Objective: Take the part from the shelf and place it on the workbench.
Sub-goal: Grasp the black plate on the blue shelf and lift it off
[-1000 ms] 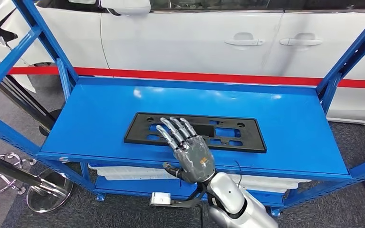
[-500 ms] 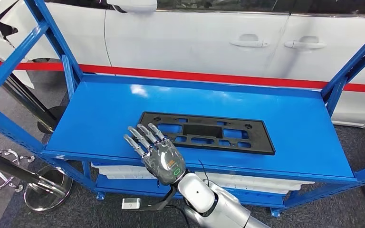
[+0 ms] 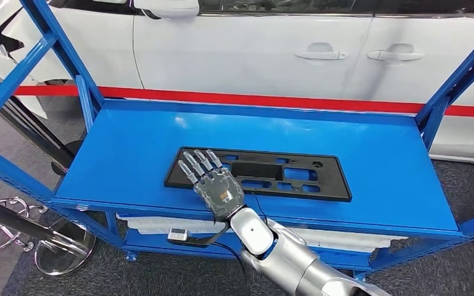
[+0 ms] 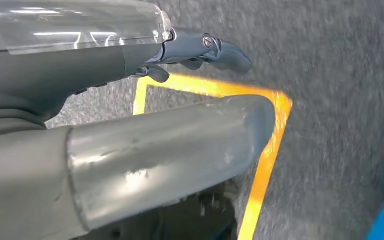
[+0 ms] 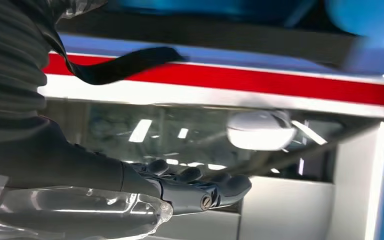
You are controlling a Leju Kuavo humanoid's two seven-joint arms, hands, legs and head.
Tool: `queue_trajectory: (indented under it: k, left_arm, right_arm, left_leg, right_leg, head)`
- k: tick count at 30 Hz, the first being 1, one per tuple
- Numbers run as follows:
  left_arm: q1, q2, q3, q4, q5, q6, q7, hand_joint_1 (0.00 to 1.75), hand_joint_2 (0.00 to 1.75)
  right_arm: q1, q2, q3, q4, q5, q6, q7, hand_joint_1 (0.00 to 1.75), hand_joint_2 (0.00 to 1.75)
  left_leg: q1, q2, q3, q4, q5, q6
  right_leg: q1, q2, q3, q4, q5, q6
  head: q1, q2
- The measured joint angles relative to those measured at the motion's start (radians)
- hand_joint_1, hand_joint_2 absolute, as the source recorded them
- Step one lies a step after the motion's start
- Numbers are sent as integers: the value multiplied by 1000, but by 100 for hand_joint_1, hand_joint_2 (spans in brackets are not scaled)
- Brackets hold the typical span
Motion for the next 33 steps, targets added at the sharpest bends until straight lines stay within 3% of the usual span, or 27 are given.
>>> queue_trajectory:
  k: [3, 4, 5, 6, 8, 9, 10, 14, 15, 18, 19, 20, 21, 23, 25, 28, 30, 31, 33]
  left_arm:
    - [0, 3, -2, 0, -7, -2, 0, 0, 0]
    - [1, 5, -2, 0, -10, -2, 0, 0, 0]
    - [1, 6, -2, 0, -14, -2, 0, 0, 0]
    - [1, 7, -3, 0, -18, -2, 0, 0, 0]
    - [0, 9, -3, 0, -25, -2, 1, 0, 0]
    - [-1, 10, -3, 0, -29, -2, 1, 0, 0]
    - [-2, 10, -3, 0, -32, -3, 1, 0, 0]
    - [-2, 13, -3, 0, -41, -6, 1, 0, 0]
    - [-2, 13, -3, 0, -42, -7, 1, 0, 0]
    - [-4, 13, -3, 0, -44, -8, 1, 0, 0]
    - [-3, 13, -3, 0, -45, -8, 1, 0, 0]
    - [-3, 13, -3, 0, -47, -8, 1, 0, 0]
    - [-3, 13, -3, 0, -49, -8, 1, 0, 0]
    - [-3, 13, -3, 0, -51, -9, 1, 0, 0]
    - [-2, 13, -3, 0, -54, -10, 1, 0, 0]
    - [0, 13, -2, 0, -61, -11, -1, 0, 0]
    - [0, 15, -2, 0, -65, -11, -4, 0, 0]
    - [0, 15, -2, 0, -66, -13, -7, 0, 0]
    - [0, 17, -2, 0, -68, -18, -13, 0, 0]
  right_arm:
    - [-15, 12, -5, 60, 21, -5, 18, 0, 175]
    - [-17, 15, -9, 81, 33, -6, 28, 0, 175]
    - [-19, 16, -14, 103, 44, -8, 40, 0, 175]
    - [-22, 16, -21, 125, 56, -10, 52, 0, 175]
    - [-34, 17, -38, 170, 80, -17, 76, 0, 175]
    - [-42, 18, -47, 193, 92, -19, 89, 0, 175]
    - [-50, 18, -56, 218, 108, -21, 104, 0, 175]
    - [-77, 17, -87, 298, 151, -23, 156, 0, 175]
    - [-81, 16, -93, 312, 152, -23, 161, 27, 175]
    - [-89, 9, -101, 349, 153, -8, 195, 151, 175]
    - [-89, 4, -102, 361, 153, 0, 217, 164, 175]
    - [-89, -2, -104, 372, 153, 8, 240, 164, 175]
    - [-89, -9, -108, 382, 153, 13, 262, 164, 175]
    - [-92, -28, -124, 396, 153, 11, 292, 163, 175]
    - [-96, -52, -153, 408, 153, 1, 307, 163, 175]
    - [-98, -86, -213, 422, 153, -13, 311, 167, 175]
    - [-99, -101, -248, 428, 153, -18, 310, 170, 175]
    - [-98, -107, -262, 432, 153, -18, 310, 171, 175]
    - [-97, -116, -284, 439, 153, -19, 309, 173, 175]
  left_leg:
    - [5, 1, -87, 185, -85, -16]
    - [6, 1, -111, 229, -96, -19]
    - [8, 1, -118, 239, -87, -22]
    - [9, 1, -104, 203, -57, -22]
    - [11, 3, -40, 66, 14, -20]
    - [10, 2, -12, 7, 35, -16]
    - [7, 1, 2, -25, 42, -10]
    - [6, 1, 10, -45, 45, 18]
    - [8, 2, 12, -49, 48, 26]
    - [8, 4, 13, -52, 50, 40]
    - [7, 4, 13, -51, 49, 40]
    - [6, 3, 13, -50, 49, 41]
    - [6, 2, 13, -48, 49, 41]
    - [4, -3, 14, -46, 48, 41]
    - [0, -9, 12, -42, 47, 35]
    - [-1, -12, 11, -43, 47, 19]
    - [-1, -9, 2, -21, 26, 10]
    - [0, -7, -14, 17, 0, 7]
    - [5, -2, -70, 146, -66, -2]
  right_leg:
    - [-1, -2, 3, -2, 0, -6]
    - [-1, -3, 3, -2, 0, -6]
    - [-1, -3, 3, -1, -1, -6]
    - [-1, -2, 4, 1, -2, -4]
    - [-1, 0, 6, 4, -6, 1]
    - [1, 1, 5, 7, -8, 6]
    - [2, 1, 4, 9, -9, 11]
    - [2, 1, 1, 17, -17, 31]
    - [2, 1, -9, 42, -35, 36]
    - [1, 1, -90, 219, -126, 45]
    - [1, 1, -114, 271, -141, 46]
    - [1, 1, -124, 290, -138, 46]
    - [1, 1, -112, 268, -116, 45]
    - [4, 1, -44, 138, -52, 34]
    - [8, -1, 9, 30, -18, 24]
    - [8, -2, 18, 2, -11, 15]
    - [1, -3, 23, -11, -1, 6]
    - [-3, -4, 24, -17, 4, 2]
    - [-3, -4, 22, -18, 6, -1]
  head:
    - [0, 0]
    - [0, 0]
    - [0, 0]
    - [0, 0]
    - [0, 0]
    - [0, 0]
    - [0, 0]
    - [0, 0]
    - [0, 0]
    - [0, 0]
    - [0, 0]
    - [0, 0]
    - [0, 0]
    - [0, 0]
    - [0, 0]
    - [0, 0]
    - [0, 0]
    - [0, 0]
    - [0, 0]
